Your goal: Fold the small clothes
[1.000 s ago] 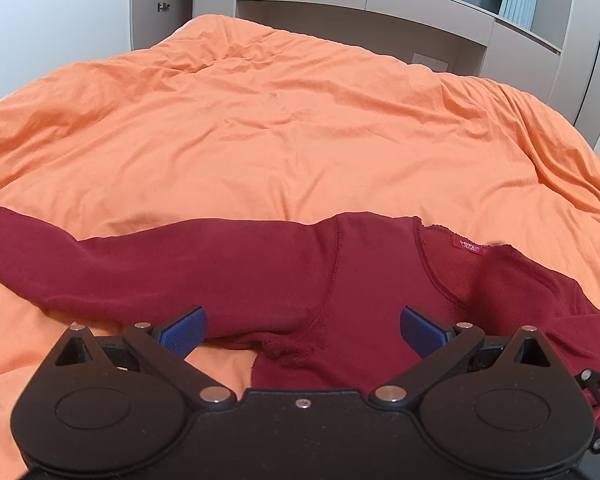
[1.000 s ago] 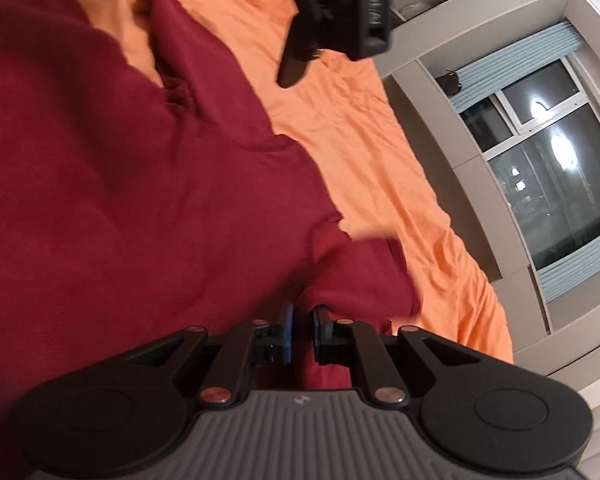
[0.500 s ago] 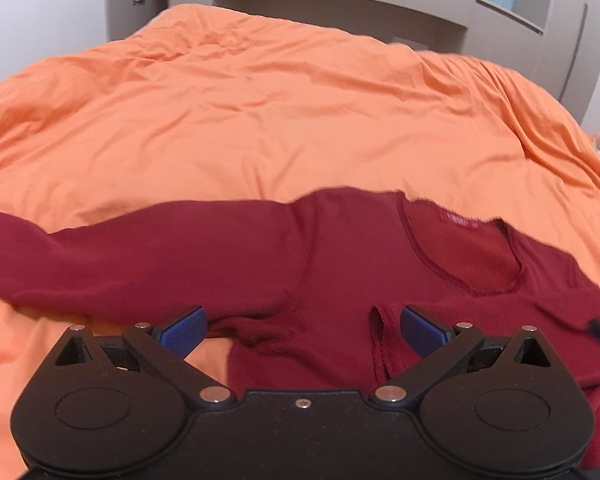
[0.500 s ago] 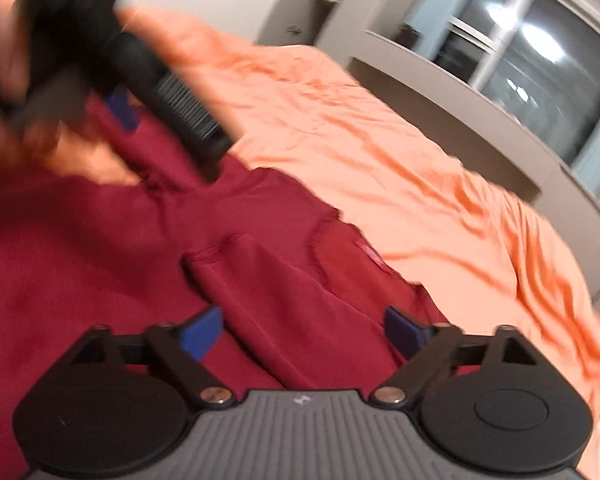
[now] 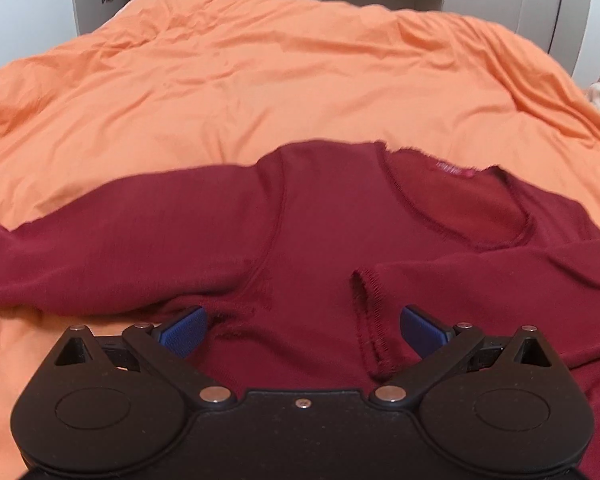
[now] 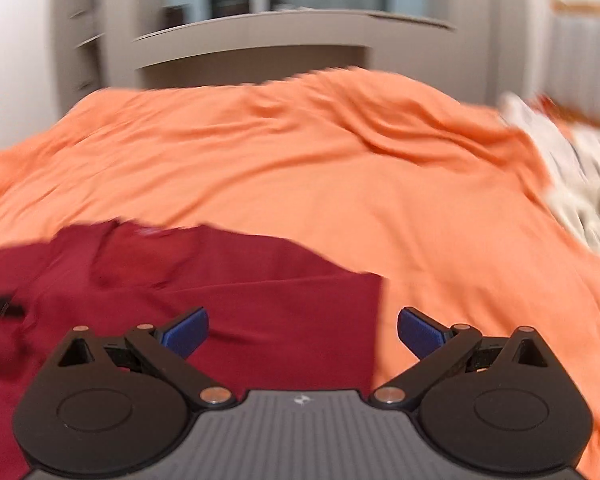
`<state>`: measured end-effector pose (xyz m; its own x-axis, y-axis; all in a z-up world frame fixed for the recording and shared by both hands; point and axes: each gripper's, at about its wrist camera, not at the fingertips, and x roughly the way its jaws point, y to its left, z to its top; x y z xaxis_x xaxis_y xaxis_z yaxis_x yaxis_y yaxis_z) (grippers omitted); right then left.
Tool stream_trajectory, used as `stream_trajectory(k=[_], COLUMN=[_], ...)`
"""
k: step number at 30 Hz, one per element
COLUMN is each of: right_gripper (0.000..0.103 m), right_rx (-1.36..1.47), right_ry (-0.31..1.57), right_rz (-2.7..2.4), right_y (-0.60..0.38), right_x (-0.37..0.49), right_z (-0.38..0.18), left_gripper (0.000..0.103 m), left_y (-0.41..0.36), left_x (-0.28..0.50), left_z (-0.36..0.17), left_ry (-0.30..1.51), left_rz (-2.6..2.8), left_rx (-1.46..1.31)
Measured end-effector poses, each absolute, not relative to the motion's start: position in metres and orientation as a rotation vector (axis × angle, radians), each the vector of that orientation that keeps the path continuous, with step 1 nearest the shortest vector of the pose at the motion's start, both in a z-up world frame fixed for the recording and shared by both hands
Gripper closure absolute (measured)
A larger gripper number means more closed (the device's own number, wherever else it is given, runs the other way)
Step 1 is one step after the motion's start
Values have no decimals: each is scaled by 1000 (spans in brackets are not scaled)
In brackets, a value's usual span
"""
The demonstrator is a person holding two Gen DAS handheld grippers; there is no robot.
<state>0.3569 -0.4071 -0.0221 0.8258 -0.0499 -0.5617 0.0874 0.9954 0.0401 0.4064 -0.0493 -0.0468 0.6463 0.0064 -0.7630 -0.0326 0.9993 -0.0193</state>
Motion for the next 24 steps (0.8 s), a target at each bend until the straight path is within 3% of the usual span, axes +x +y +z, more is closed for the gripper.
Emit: stream_trajectory(k=[5,8,9,10,11,13,21,23,24], right_gripper=[12,29,40,64,77,94,95,89,81], right_rx=[219,267,274,282,288,306,236,208,190], right_ry=[633,667,677,686,692,687,654,666,663], right_rz=[-103,-100,-108,-118,-124,-136,-182,-176,-170], right_y=[-447,-456,-455,-455,-454,-456,-447,-442,-439], right_x=[371,385,388,390,392,392,390,388,385], right_z=[-43,-55,-59,-64,-68,-71,-66,-65,-63], left_gripper=[1,1,1,1,1,1,0,0,0], left_y=[-49,-51,-51,-51,-51,-50,-53,-52,-51], left_x=[407,408,408,408,407,407,410,410,411], left_z=[-56,-60,-60,-60,-60,-61,-64,-65,-65], left_ry=[904,914,915,916,915,916,931,934,936], left_rz=[44,45,46,46,45,45,47,47,47], left_rx=[-6,10,14,16,16,16,26,23,20])
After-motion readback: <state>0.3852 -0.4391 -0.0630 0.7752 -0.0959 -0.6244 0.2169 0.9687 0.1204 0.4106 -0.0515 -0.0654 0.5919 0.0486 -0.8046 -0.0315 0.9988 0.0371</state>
